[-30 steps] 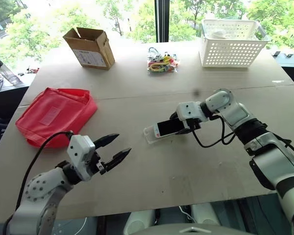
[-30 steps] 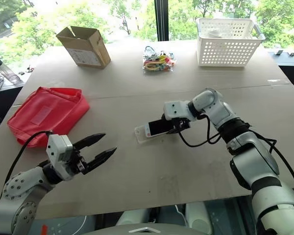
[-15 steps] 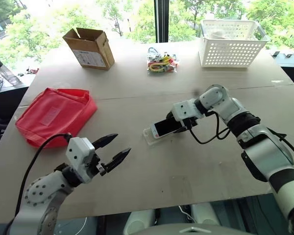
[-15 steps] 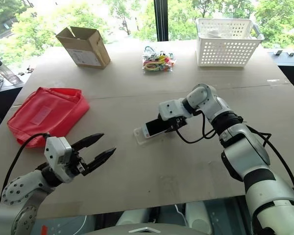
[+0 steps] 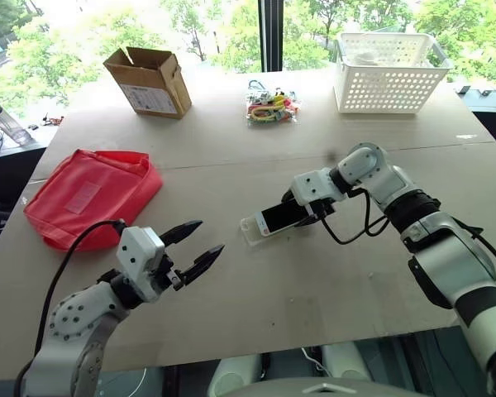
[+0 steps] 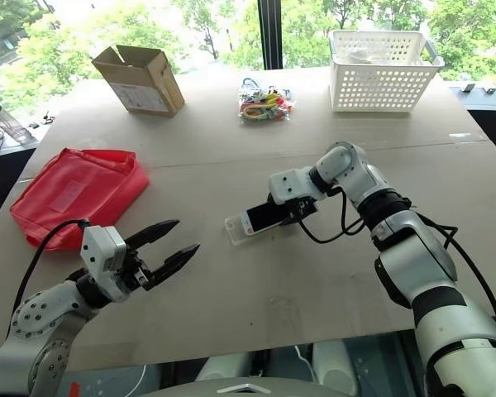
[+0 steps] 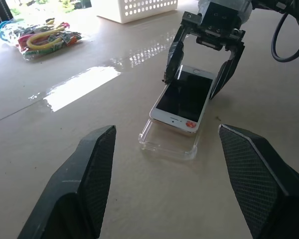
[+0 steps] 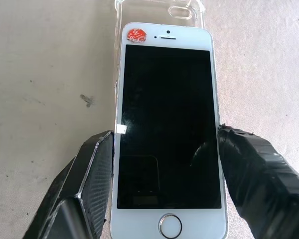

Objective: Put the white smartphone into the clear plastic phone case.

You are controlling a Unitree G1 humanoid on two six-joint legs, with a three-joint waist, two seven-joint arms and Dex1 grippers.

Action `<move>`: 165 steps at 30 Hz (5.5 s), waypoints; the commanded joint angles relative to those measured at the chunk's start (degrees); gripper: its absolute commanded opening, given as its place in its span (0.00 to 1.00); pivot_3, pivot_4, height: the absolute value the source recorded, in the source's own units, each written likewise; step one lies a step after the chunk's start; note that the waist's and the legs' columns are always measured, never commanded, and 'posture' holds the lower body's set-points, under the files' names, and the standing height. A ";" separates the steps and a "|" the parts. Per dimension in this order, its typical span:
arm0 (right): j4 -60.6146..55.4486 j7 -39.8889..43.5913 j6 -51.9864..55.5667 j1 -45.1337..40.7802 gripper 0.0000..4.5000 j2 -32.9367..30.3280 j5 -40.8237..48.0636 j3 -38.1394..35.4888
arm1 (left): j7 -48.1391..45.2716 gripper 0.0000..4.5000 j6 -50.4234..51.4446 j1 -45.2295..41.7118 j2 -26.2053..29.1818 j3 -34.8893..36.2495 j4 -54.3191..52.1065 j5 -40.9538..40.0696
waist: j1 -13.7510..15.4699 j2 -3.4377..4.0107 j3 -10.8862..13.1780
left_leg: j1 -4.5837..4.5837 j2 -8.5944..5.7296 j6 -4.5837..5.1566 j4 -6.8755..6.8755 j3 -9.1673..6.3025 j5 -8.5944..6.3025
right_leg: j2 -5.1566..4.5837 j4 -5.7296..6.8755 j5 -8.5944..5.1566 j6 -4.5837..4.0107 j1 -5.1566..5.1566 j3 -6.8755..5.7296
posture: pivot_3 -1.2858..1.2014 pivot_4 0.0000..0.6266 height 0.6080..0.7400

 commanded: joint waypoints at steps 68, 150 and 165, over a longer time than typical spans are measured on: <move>-5.06 -11.62 26.21 10.99 0.65 -6.23 -1.59 -12.18 | 0.94 0.75 -0.02 -1.37 0.28 -2.53 -0.78 0.13 | 2.90 0.12 -0.16 | 0.20 -0.23 -0.03 0.11 -0.17 0.03 | -0.25 0.10 0.01 -0.02 0.35 -0.20 | 0.52 0.24 0.95; -43.31 -16.19 42.17 25.62 1.00 -19.77 12.96 -12.34 | -4.50 0.75 -0.07 -9.21 2.58 -4.54 5.59 1.63 | 1.68 0.14 -0.05 | -0.08 -0.15 0.00 -0.01 -0.25 0.02 | -0.20 -0.13 0.00 0.00 0.18 -0.24 | 0.52 0.24 0.95; -44.67 -11.72 41.04 26.19 0.71 -20.58 14.57 -12.37 | -4.25 0.75 -0.66 -9.02 2.33 -4.87 5.77 1.72 | 1.68 0.14 -0.05 | -0.08 -0.15 0.00 -0.01 -0.25 0.02 | -0.20 -0.13 0.00 0.00 0.18 -0.25 | 0.52 0.24 0.95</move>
